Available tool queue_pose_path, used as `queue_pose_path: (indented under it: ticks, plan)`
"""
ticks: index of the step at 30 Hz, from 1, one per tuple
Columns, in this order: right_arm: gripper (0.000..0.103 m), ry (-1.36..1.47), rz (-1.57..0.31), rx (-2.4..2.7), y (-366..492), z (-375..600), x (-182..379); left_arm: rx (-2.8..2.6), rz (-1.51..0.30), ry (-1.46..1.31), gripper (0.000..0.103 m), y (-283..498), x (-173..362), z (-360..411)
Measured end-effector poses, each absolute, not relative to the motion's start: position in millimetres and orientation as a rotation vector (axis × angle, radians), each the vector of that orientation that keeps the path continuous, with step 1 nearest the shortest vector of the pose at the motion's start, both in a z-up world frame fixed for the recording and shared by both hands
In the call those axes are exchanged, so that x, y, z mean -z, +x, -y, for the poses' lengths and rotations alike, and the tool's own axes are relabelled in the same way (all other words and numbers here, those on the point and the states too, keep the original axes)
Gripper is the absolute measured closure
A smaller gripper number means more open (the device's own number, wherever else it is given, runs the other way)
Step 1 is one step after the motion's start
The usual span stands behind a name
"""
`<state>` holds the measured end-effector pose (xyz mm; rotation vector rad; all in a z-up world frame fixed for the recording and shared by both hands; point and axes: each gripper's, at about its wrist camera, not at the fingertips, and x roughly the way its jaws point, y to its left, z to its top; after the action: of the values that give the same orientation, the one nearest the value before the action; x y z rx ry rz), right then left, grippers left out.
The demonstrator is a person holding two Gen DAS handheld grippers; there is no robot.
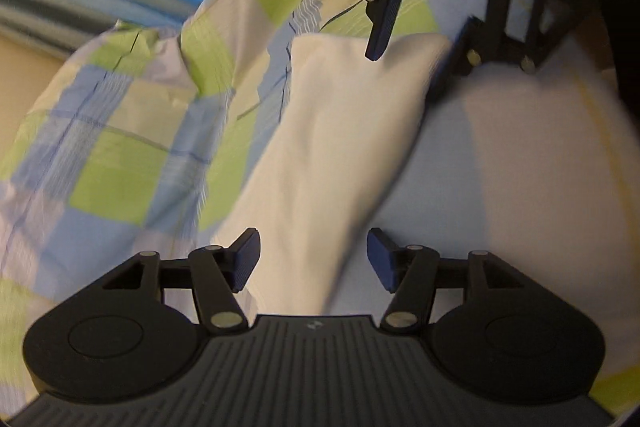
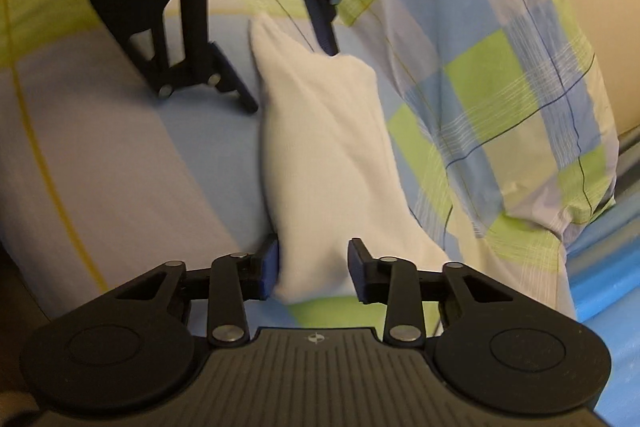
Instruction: Fold clothes
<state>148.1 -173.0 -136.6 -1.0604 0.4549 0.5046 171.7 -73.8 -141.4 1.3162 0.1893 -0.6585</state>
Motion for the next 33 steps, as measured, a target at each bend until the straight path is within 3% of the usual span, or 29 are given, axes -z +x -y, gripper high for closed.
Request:
queue_pose_path:
  ticks: [1, 2, 3, 4, 5, 6, 7, 8, 19, 24, 28, 31, 33]
  plan:
    - [0.074, -1.066, -0.456, -0.508, 151, 176, 136, 0.669, -0.163, 1.349, 0.048, 175, 144, 75]
    - [0.086, -1.079, -0.459, -0.507, 154, 178, 135, 0.682, -0.138, 1.383, 0.048, 178, 146, 76]
    - [0.089, -1.086, -0.462, -0.506, 155, 180, 134, 0.673, -0.134, 1.418, 0.048, 182, 148, 76]
    - [0.09, -1.087, -0.463, -0.508, 155, 182, 134, 0.659, -0.137, 1.454, 0.059, 186, 150, 77]
    - [0.09, -1.085, -0.461, -0.51, 155, 184, 132, 0.637, -0.175, 1.489, 0.08, 192, 153, 77]
    - [0.091, -1.081, -0.454, -0.509, 153, 186, 130, 0.612, -0.225, 1.524, 0.09, 198, 157, 76]
    - [0.091, -1.078, -0.447, -0.507, 150, 189, 127, 0.602, -0.266, 1.517, 0.099, 202, 158, 73]
    - [0.091, -1.073, -0.443, -0.508, 146, 192, 124, 0.606, -0.299, 1.485, 0.1, 201, 156, 69]
    - [0.094, -1.183, -0.561, -0.63, 72, 236, 122, 0.723, -0.489, 1.297, 0.1, 75, 130, 78]
    - [0.086, -1.161, -0.62, -0.521, 74, 263, 120, 0.699, -0.593, 1.154, 0.095, 65, 114, 63]
    - [0.078, -0.869, -0.656, -0.459, 99, 288, 92, 0.66, -0.638, 0.853, 0.086, 85, 78, 41]
    - [0.061, -0.503, -0.682, -0.476, 130, 302, 68, 0.584, -0.645, 0.588, 0.066, 124, 60, 29]
    - [0.061, -0.242, -0.691, -0.517, 154, 312, 61, 0.521, -0.655, 0.411, 0.061, 156, 54, 21]
